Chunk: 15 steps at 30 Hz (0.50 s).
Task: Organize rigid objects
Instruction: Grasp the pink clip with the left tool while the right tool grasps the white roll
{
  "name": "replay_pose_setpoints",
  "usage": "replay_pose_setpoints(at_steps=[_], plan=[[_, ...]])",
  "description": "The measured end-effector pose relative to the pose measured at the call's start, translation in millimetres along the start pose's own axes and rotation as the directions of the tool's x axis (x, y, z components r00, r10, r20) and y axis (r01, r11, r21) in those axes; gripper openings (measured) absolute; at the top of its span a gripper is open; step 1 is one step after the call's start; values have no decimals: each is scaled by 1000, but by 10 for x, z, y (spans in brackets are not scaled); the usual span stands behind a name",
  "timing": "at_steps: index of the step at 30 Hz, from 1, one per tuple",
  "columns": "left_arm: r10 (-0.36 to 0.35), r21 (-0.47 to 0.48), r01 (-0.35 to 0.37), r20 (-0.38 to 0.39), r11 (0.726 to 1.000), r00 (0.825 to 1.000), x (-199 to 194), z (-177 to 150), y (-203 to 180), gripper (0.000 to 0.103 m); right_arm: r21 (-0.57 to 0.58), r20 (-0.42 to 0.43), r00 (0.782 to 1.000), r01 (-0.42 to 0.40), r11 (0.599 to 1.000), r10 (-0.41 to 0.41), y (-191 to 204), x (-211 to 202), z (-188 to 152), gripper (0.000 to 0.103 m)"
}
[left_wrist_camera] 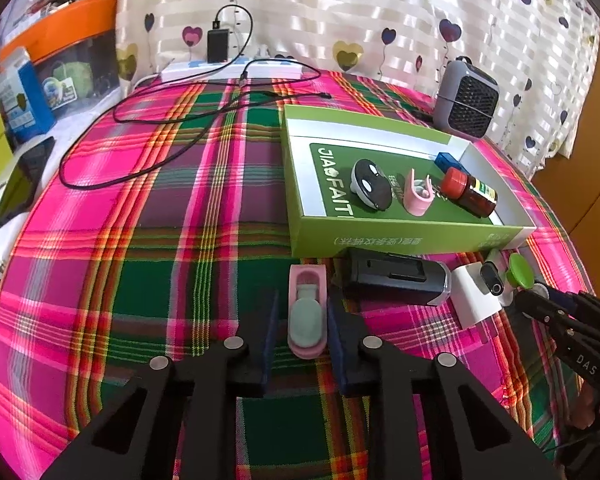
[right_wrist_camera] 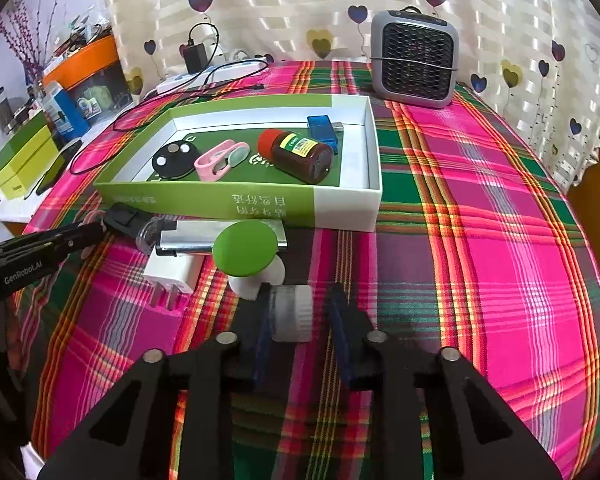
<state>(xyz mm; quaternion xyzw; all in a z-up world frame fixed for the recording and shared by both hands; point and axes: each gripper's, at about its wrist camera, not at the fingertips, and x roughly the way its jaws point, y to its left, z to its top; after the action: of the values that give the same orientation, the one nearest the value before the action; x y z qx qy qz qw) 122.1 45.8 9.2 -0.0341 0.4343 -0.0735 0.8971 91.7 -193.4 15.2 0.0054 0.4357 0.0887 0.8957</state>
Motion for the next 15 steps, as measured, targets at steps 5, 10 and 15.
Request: replay_pose_setpoints(at_steps=[5,10,15], plan=[[7,13,-7,-1,1000,1000,-1,-6,-2,17,-1,0,1000,-2,1000,2,-1,3,-1,20],[9,14,-9,-1,1000,1000,-1,-9,-9,17,2,1,1000,-3,1000,3,-3,0,-2,20],[20,20,-20,0,1000,1000,-7,-19,-20,17,3,2,1000,-10,1000,10,-2,-3,-3,20]])
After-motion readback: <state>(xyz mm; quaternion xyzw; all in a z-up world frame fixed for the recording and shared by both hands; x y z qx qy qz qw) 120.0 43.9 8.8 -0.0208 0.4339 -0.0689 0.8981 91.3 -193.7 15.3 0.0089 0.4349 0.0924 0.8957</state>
